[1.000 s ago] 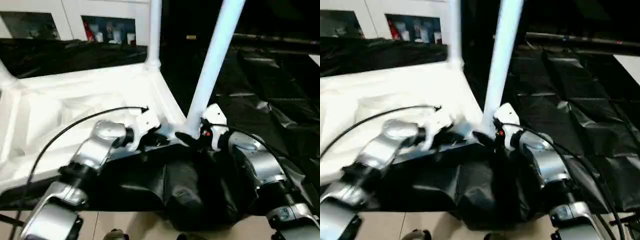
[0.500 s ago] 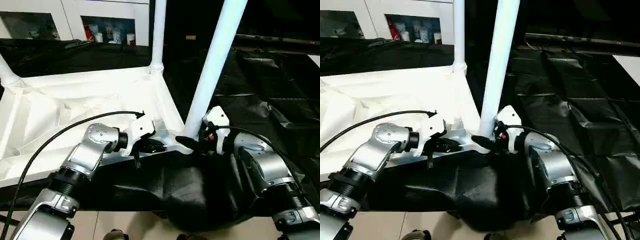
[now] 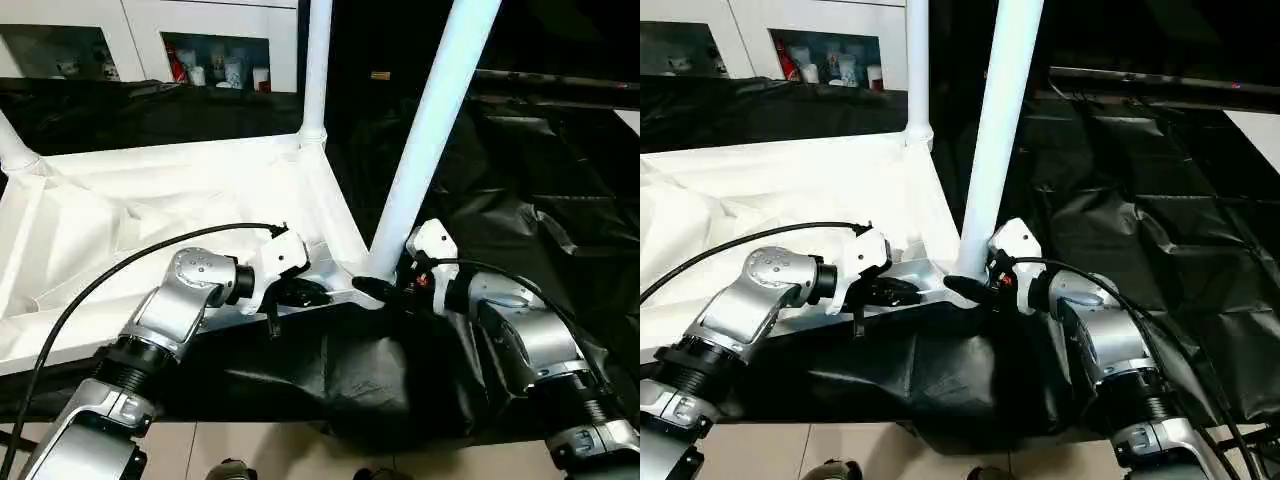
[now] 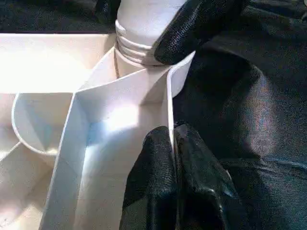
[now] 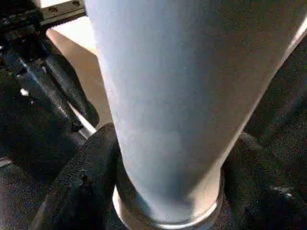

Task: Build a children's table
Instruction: Rotate leg to tighten

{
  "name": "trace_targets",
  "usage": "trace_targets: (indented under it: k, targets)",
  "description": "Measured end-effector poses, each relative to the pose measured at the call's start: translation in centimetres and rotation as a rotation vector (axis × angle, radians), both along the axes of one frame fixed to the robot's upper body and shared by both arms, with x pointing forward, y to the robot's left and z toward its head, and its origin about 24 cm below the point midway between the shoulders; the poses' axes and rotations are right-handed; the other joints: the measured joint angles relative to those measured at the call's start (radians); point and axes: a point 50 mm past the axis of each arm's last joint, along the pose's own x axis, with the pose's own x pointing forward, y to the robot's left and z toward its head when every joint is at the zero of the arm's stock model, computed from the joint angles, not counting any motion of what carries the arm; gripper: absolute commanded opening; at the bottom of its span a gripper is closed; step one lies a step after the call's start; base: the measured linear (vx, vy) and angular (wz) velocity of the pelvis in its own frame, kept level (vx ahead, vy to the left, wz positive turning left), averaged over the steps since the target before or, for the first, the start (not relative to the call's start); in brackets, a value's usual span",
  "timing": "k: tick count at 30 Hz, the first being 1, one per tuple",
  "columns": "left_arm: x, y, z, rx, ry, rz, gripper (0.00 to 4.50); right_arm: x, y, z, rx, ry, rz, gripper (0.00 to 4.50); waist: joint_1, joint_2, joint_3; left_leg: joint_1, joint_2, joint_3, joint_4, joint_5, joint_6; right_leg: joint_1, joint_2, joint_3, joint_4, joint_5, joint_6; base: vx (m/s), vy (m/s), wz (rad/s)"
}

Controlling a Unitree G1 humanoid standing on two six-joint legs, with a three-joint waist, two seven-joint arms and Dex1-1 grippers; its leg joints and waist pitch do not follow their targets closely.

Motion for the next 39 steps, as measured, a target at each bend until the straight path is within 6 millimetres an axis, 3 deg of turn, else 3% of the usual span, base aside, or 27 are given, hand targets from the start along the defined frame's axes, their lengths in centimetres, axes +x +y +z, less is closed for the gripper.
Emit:
trace_targets:
  k: [3, 6, 10, 14, 19, 22, 29, 35, 39]
  targets:
    - [0.2, -0.2, -0.1, -0.004, -0.001, 0.022, 0.0, 0.1, 0.3, -0.2, 0.014, 0.0, -0.041, 2.66, -0.004, 0.0, 0.0, 0.001, 0.0, 0.0, 0.001, 0.0, 0.0, 0.001, 0.0, 0.001, 0.0, 0.001, -0.001, 0.0, 0.0, 0.0]
    - [1.1, -1.2, -0.1, 0.004, -0.02, 0.091, 0.0, 1.0, 0.8, -0.6, 0.044, 0.001, -0.196, 2.65, -0.007, -0.001, 0.0, 0.003, 0.0, 0.0, 0.004, 0.0, 0.0, 0.003, 0.0, 0.001, 0.001, 0.004, -0.003, 0.0, 0.0, 0.0]
    - [2.4, -3.2, -0.3, 0.013, -0.045, 0.209, 0.0, 2.5, 1.5, -0.9, 0.063, 0.018, -0.433, 2.65, -0.008, -0.002, -0.001, 0.003, -0.001, -0.001, 0.008, 0.0, 0.0, 0.005, -0.001, 0.002, 0.0, 0.004, -0.001, 0.0, 0.0, 0.0]
    - [3.6, -6.3, -0.5, 0.007, -0.047, 0.328, 0.0, 4.1, 2.5, -0.9, 0.057, 0.021, -0.688, 2.65, 0.004, -0.002, -0.001, 0.002, -0.001, -0.002, 0.008, 0.0, 0.0, 0.006, -0.002, 0.002, -0.002, 0.002, 0.002, 0.0, 0.0, 0.0]
    - [3.9, -7.6, -0.6, 0.01, -0.048, 0.344, 0.0, 4.5, 2.3, -1.0, 0.036, -0.001, -0.772, 2.65, 0.007, -0.002, -0.002, 0.003, -0.001, -0.002, 0.008, 0.0, 0.0, 0.008, -0.003, 0.002, -0.002, 0.003, 0.003, 0.0, 0.0, 0.0]
    - [4.0, -7.7, -0.5, 0.004, -0.057, 0.338, 0.0, 4.5, 2.2, -0.9, 0.064, -0.005, -0.768, 3.34, 0.009, -0.001, -0.002, 0.002, -0.001, -0.002, 0.007, 0.0, 0.0, 0.008, -0.003, 0.002, -0.002, 0.007, 0.002, 0.0, 0.0, 0.0]
    - [4.2, -6.4, -0.1, 0.003, -0.07, 0.284, 0.0, 4.2, 1.8, -0.7, 0.102, -0.013, -0.623, 3.93, 0.003, 0.001, -0.001, 0.0, 0.0, -0.003, 0.006, 0.0, 0.0, 0.004, -0.002, 0.001, -0.002, 0.008, 0.001, 0.0, 0.0, 0.0]
    - [3.4, -4.0, 0.0, -0.01, -0.062, 0.179, 0.0, 2.7, -0.5, -0.1, 0.0, -0.044, -0.341, 3.93, 0.004, 0.003, -0.001, -0.002, 0.001, 0.0, 0.003, 0.001, 0.0, 0.0, 0.0, 0.001, -0.002, 0.005, 0.0, 0.0, 0.0, 0.0]
    - [2.4, -2.4, 0.0, -0.015, -0.039, 0.068, 0.0, 1.6, -0.5, 0.4, -0.002, -0.038, -0.174, 3.93, 0.007, 0.004, -0.001, -0.002, 0.001, 0.0, 0.002, 0.001, 0.0, 0.0, 0.0, 0.0, -0.001, 0.004, 0.0, 0.0, 0.0, 0.0]
